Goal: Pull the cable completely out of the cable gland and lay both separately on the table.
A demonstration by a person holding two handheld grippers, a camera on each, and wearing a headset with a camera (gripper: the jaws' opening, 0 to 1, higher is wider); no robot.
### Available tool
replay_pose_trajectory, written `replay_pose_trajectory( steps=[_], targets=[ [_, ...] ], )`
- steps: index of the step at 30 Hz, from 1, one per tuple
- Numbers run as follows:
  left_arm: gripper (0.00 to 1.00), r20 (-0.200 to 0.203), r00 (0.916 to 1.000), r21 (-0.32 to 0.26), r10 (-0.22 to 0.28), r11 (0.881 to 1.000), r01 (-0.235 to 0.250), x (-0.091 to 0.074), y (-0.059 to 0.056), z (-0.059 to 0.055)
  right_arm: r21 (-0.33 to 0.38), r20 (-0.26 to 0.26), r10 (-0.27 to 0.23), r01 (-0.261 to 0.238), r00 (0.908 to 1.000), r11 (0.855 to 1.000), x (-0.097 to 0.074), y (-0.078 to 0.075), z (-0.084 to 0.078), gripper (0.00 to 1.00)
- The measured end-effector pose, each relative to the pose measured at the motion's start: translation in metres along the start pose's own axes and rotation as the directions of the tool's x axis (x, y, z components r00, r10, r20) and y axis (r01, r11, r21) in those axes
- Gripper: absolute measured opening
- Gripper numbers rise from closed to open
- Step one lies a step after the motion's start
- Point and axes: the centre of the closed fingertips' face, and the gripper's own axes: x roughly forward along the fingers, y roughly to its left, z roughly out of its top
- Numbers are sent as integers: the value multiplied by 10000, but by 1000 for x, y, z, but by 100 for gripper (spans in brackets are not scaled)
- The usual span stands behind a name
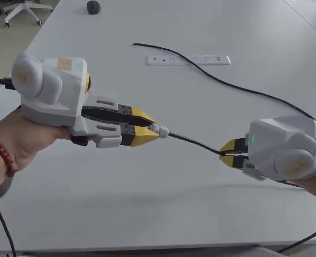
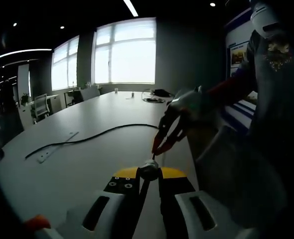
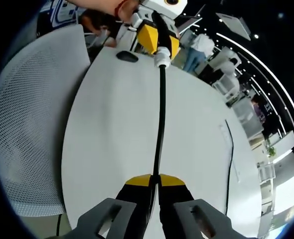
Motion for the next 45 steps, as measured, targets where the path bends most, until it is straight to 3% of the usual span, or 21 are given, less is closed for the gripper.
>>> replay_pose_trajectory(
  steps=[3, 14, 26, 28, 30, 31, 33, 39, 41, 45],
  targets=[
    [15, 0, 10000, 2, -6, 10000, 6, -1, 0, 0, 54, -311, 57, -55, 9995, 10000, 4, 1, -13, 0],
    [15, 3, 10000, -21, 34, 10000, -34, -1, 2, 0, 127, -773, 237, -228, 9967, 9997, 9, 4, -34, 0],
    [15, 201, 9998, -72, 39, 10000, -38, 2, 0, 6, 352, -799, 305, -278, 9963, 9990, 7, 7, -37, 0],
    [15, 203, 9998, -65, 69, 10000, -67, 2, 0, 7, 464, -798, 276, -239, 9964, 9986, 7, 7, -37, 5],
    [15, 140, 9999, -28, 60, 10000, -59, 3, 0, 6, 996, -321, 367, -334, 9988, 9945, 5, 11, -27, 24],
    [15, 126, 9999, -29, 53, 10000, -52, 3, 0, 6, 883, -272, 277, -252, 9992, 9958, 3, 10, -24, 27],
    [15, 92, 9999, -34, 68, 10000, -68, 4, 0, 5, 840, -78, 339, -331, 9994, 9959, 1, 12, -17, 29],
    [15, 59, 10000, -56, 58, 10000, -58, 5, 1, 4, 1026, 1054, -42, -67, 9944, 9947, -14, 6, 29, 31],
    [15, 77, 10000, -66, 51, 10000, -51, 5, 1, 4, 1049, 1739, -206, 23, 9846, 9945, -20, 1, 51, 31],
    [15, 62, 10000, -49, 35, 10000, -35, 6, 0, 4, 995, 2347, -431, 201, 9711, 9948, -31, -9, 85, 28]
  ],
)
